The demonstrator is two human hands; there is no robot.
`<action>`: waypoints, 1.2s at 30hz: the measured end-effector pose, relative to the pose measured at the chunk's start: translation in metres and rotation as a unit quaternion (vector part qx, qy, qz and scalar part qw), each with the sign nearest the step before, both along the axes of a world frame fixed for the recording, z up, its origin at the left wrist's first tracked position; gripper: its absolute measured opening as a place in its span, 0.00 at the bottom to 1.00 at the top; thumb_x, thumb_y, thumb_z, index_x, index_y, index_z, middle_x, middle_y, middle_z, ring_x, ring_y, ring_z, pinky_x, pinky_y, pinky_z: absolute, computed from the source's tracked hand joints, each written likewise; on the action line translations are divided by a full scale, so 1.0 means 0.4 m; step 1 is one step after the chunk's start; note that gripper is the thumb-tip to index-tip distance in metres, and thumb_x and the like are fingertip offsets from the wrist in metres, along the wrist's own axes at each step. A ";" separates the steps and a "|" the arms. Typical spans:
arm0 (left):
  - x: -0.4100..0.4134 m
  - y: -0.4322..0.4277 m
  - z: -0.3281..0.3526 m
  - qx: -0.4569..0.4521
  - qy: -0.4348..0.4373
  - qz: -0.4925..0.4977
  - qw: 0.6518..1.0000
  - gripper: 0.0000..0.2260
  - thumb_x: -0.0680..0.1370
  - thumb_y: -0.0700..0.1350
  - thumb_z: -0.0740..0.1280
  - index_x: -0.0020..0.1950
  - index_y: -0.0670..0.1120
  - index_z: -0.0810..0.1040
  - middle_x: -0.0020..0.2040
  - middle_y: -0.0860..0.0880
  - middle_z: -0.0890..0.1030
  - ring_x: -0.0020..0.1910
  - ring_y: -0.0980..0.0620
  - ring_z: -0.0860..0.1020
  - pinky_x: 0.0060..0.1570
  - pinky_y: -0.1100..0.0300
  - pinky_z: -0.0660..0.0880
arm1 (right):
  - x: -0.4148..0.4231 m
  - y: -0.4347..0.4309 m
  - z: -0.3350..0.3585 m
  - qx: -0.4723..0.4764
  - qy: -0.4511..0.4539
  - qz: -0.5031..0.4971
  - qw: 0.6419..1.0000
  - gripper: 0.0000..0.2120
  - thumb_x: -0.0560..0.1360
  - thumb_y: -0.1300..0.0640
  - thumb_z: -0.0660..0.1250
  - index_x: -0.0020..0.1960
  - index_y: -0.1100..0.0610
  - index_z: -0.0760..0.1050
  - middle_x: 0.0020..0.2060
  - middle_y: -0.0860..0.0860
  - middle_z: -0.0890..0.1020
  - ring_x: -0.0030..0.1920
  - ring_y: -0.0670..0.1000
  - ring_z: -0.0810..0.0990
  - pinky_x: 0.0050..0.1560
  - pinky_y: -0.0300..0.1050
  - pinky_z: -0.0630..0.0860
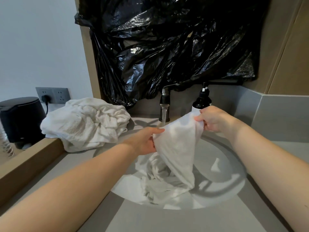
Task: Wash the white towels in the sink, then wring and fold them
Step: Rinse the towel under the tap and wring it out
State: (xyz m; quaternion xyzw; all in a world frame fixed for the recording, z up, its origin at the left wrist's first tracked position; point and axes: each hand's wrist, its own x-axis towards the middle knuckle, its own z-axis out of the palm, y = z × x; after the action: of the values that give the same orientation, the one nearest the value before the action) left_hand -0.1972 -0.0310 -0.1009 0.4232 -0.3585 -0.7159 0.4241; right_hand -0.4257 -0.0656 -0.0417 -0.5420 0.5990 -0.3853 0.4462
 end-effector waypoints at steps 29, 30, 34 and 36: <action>-0.025 0.055 -0.040 0.170 -0.233 -0.145 0.947 0.28 0.74 0.65 0.66 0.65 0.48 0.77 0.62 0.45 0.80 0.62 0.40 0.75 0.61 0.36 0.68 | 0.103 0.168 0.186 -0.181 -0.268 -0.012 0.946 0.11 0.79 0.69 0.61 0.47 0.56 0.77 0.50 0.58 0.78 0.48 0.54 0.77 0.55 0.53 0.78; -0.018 0.052 -0.035 0.161 -0.218 -0.139 0.953 0.26 0.76 0.63 0.66 0.66 0.47 0.76 0.63 0.45 0.80 0.64 0.41 0.75 0.64 0.39 0.68 | 0.094 0.165 0.186 -0.187 -0.261 -0.016 0.947 0.11 0.79 0.69 0.61 0.47 0.56 0.77 0.50 0.58 0.79 0.48 0.54 0.78 0.52 0.51 0.79; 0.019 0.048 0.026 0.095 -0.154 -0.098 0.979 0.19 0.79 0.44 0.67 0.69 0.39 0.71 0.58 0.41 0.80 0.52 0.43 0.81 0.56 0.48 0.79 | 0.063 0.158 0.176 -0.193 -0.230 -0.031 0.953 0.12 0.79 0.69 0.60 0.46 0.55 0.78 0.49 0.57 0.80 0.48 0.53 0.79 0.48 0.46 0.79; 0.037 0.042 0.069 0.026 -0.135 -0.076 0.988 0.18 0.79 0.35 0.65 0.68 0.41 0.72 0.57 0.40 0.80 0.46 0.45 0.82 0.46 0.52 0.82 | 0.053 0.154 0.173 -0.194 -0.223 -0.037 0.955 0.14 0.77 0.71 0.61 0.46 0.55 0.79 0.49 0.57 0.80 0.49 0.55 0.80 0.47 0.45 0.79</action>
State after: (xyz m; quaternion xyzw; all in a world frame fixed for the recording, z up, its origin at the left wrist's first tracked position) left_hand -0.1824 -0.0143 -0.0734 0.4985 -0.4245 -0.6916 0.3048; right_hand -0.4044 -0.0041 0.0275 -0.4957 0.4178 -0.6216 0.4397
